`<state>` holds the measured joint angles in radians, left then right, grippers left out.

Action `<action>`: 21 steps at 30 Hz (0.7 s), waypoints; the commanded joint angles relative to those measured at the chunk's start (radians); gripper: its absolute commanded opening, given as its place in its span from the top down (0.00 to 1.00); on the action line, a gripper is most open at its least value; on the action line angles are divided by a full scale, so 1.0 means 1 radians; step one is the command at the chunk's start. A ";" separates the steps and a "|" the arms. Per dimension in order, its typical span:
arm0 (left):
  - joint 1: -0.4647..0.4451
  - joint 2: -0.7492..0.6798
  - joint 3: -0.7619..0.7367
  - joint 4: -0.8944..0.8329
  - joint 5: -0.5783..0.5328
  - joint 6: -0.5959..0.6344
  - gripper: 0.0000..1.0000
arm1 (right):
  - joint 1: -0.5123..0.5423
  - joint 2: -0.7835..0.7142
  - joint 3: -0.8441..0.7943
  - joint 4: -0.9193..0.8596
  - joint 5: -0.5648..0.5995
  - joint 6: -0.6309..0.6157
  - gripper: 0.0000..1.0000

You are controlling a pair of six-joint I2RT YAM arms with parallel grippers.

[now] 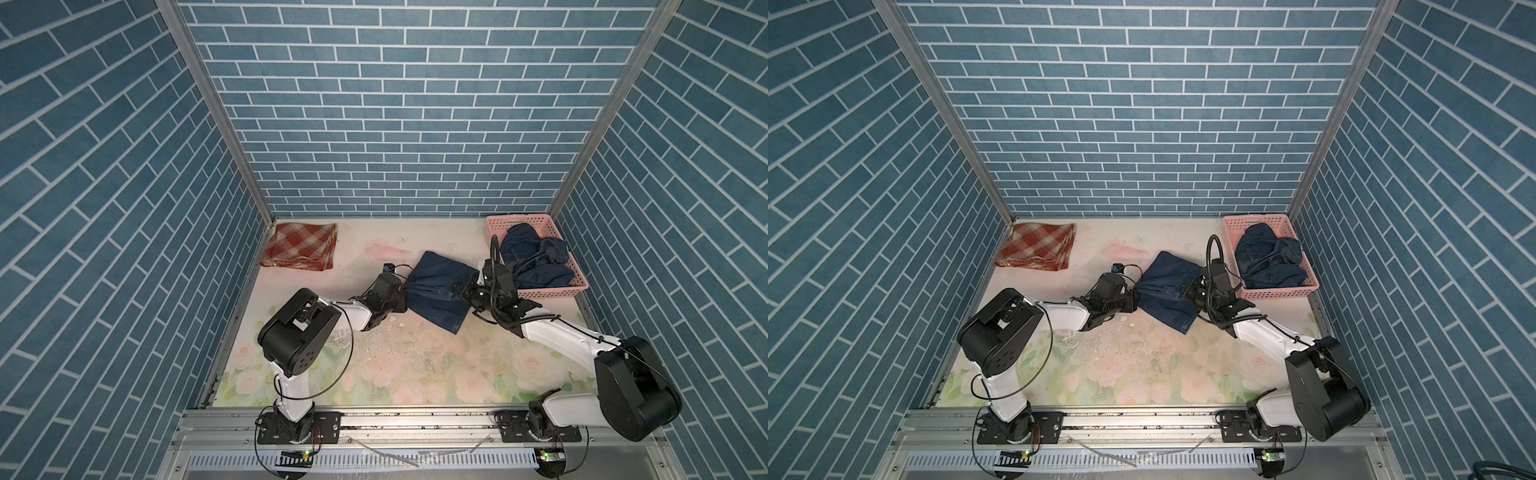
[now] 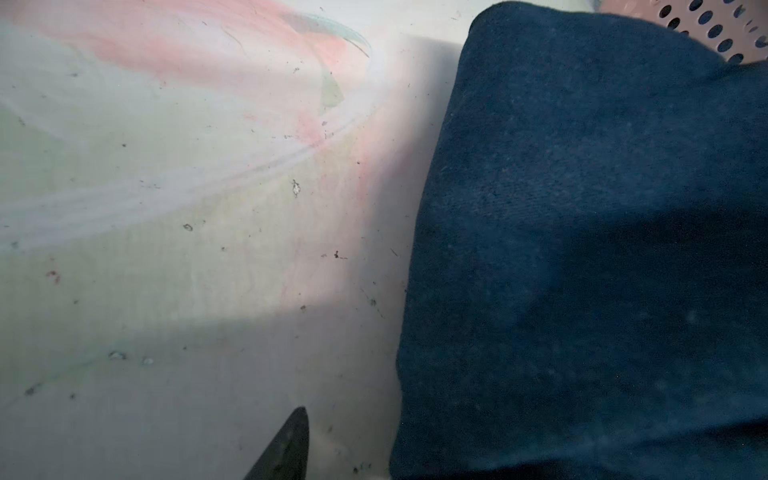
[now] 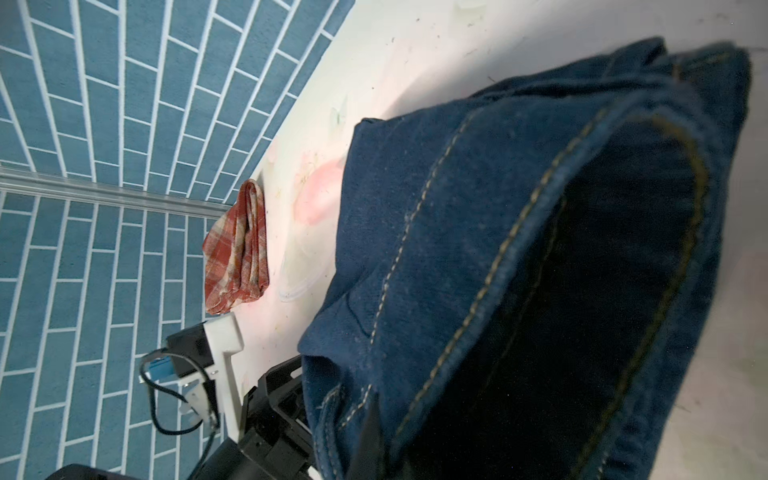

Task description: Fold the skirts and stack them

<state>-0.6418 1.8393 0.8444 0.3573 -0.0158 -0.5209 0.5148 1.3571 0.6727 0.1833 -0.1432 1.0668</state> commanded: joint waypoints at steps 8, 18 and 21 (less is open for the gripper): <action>0.006 0.017 -0.011 0.004 -0.005 -0.031 0.48 | 0.063 -0.016 -0.127 0.157 0.162 0.177 1.00; 0.005 -0.037 -0.083 0.100 0.032 -0.040 0.55 | 0.078 -0.006 -0.210 0.196 0.210 0.220 1.00; 0.005 -0.086 -0.142 0.196 0.089 -0.025 0.46 | 0.078 0.008 -0.231 0.210 0.220 0.215 1.00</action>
<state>-0.6418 1.8076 0.7498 0.4683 0.0372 -0.5541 0.5911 1.3571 0.4751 0.3717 0.0216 1.2530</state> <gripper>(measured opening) 0.518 0.064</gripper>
